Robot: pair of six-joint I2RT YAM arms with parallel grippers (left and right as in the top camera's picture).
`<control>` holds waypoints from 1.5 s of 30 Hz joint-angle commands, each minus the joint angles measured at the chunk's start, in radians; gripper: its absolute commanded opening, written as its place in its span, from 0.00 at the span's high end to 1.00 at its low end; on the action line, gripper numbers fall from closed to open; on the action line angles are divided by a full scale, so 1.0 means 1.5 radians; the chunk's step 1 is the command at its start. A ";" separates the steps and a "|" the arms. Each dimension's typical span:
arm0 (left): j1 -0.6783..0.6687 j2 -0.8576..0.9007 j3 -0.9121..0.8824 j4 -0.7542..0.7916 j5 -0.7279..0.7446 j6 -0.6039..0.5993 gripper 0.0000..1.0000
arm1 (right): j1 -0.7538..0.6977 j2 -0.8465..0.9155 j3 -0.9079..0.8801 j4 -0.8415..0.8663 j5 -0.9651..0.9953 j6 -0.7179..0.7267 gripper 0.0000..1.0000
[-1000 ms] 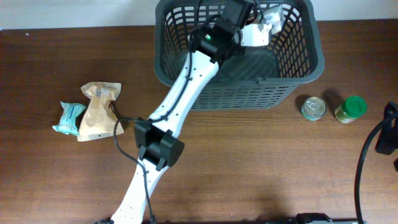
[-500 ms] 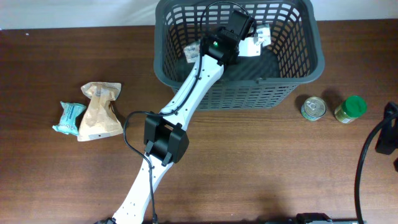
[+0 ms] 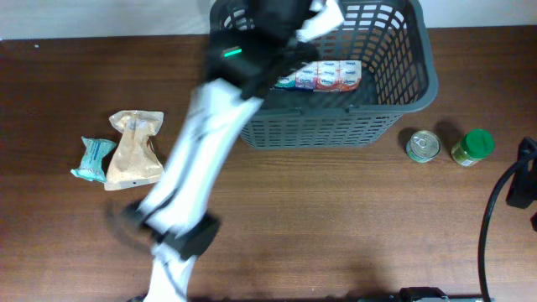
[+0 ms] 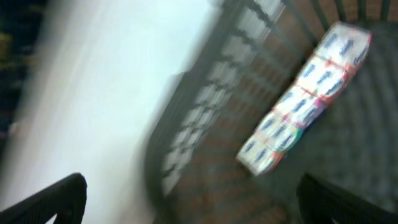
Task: Pack container
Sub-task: 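Lift the tissue packs into the basket and release them, then grasp the tan pouch with the left gripper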
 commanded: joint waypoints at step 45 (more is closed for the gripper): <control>0.594 0.017 -0.797 0.242 0.309 -0.273 0.01 | -0.006 0.001 -0.001 0.002 0.010 0.007 0.01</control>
